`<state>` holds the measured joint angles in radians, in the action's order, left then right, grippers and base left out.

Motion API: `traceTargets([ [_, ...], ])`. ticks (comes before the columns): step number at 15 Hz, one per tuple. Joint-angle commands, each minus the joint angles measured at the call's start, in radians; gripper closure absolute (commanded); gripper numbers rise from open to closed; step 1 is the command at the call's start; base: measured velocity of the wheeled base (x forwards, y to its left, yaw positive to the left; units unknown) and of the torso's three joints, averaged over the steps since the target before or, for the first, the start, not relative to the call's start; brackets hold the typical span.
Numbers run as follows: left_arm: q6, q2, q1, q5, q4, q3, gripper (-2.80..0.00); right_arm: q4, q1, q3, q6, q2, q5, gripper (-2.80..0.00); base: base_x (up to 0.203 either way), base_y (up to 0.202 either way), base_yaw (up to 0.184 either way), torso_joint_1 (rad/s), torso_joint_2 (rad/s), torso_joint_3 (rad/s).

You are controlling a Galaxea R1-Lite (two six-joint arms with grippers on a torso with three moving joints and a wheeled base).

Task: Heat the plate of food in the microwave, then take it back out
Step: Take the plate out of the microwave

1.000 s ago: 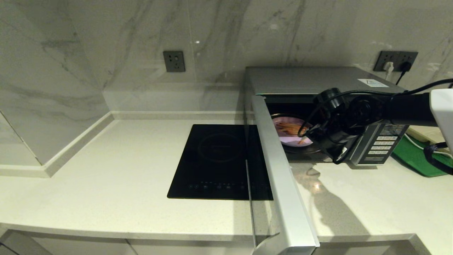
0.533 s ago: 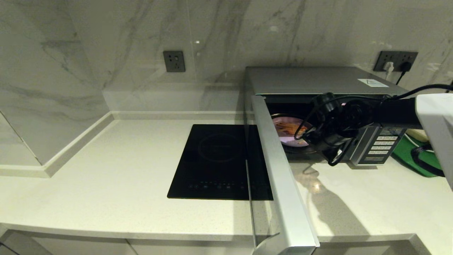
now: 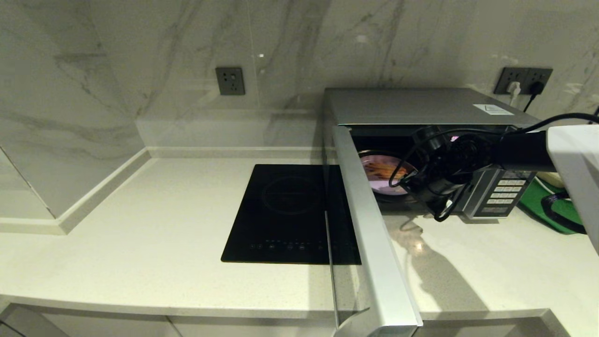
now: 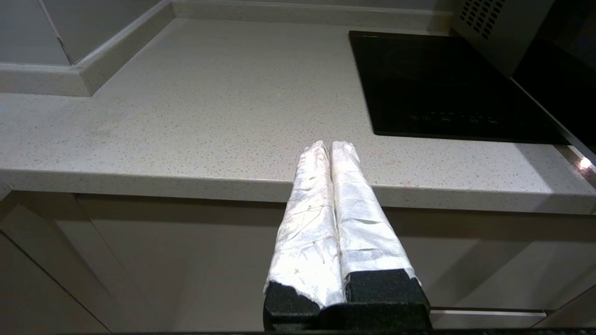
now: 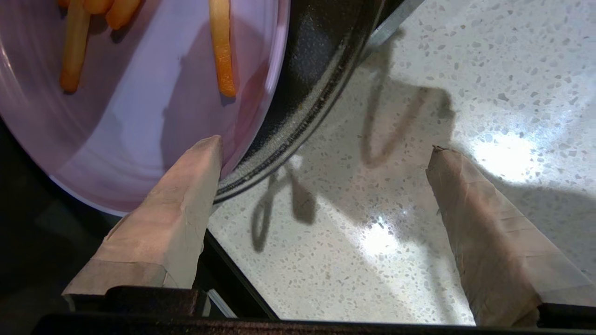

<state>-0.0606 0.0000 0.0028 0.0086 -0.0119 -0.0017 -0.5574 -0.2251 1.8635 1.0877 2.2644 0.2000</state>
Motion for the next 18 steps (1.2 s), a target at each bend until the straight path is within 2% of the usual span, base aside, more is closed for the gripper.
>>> traceTargets([
  [1,-0.001,0.0,0.0,0.001,0.0,0.0,0.0,-0.004,0.0,-0.023,0.006,-0.016,0.001,-2.8,0.0,0.0,0.0,0.0,0.0,0.0],
  [18,-0.001,0.0,0.0,0.001,0.0,0.0,0.0,-0.001,0.0,-0.121,0.009,-0.071,0.004,-2.8,0.0,0.0,0.0,0.0,0.0,0.0],
])
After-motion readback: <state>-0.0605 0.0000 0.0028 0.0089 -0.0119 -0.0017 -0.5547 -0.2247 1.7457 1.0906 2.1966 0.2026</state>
